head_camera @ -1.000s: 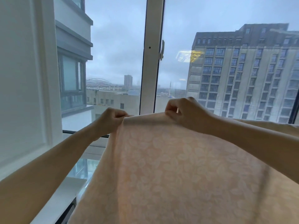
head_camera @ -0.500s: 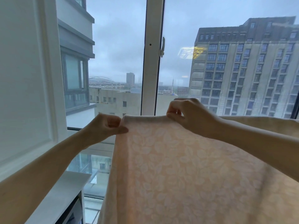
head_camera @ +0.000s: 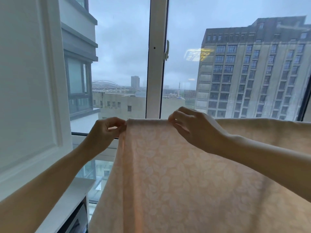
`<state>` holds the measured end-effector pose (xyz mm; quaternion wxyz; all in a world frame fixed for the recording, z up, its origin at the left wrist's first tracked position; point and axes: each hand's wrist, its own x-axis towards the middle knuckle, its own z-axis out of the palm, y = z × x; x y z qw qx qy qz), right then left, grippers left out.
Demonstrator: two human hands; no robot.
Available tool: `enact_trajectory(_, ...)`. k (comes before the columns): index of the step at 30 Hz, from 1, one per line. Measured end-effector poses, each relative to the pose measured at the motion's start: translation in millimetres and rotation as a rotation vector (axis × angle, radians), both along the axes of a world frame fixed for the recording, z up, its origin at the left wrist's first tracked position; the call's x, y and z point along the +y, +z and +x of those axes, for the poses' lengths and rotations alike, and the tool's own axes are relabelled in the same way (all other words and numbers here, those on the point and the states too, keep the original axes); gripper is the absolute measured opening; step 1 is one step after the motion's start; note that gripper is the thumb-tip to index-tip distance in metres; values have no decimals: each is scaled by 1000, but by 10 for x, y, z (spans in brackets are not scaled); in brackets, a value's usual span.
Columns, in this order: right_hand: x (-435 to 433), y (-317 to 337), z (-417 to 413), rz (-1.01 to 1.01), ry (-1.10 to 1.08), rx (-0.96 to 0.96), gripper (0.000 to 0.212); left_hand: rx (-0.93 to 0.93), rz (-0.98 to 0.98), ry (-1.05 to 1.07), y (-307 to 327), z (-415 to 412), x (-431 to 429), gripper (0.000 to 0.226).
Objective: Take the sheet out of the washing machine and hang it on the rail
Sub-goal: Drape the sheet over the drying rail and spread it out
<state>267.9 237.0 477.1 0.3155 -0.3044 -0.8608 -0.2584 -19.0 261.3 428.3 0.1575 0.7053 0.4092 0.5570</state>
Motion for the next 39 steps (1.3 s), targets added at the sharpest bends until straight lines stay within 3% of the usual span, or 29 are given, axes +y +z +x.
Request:
enact_trajectory(7,-70,-50,34,3,-67,-9,23,160,58,92,-58,85,-61,16)
enact_trajectory(11,-85,-26,102,9,-131,19,22,245,251,270,26,180,-91,24)
enact_trajectory(17,-106,-45,349,19,-193,34,19,551,450,325,100,472,-188,27)
enact_trajectory(22,-184,-2,723,49,-245,43,22,566,458,341,170,813,-283,25)
enact_trajectory(29,-357,115,1588,21,-290,79,22,332,258,371,340,1387,-345,12)
enact_trajectory(39,-401,137,2255,46,-217,95,5,283,162,521,400,1803,-465,11)
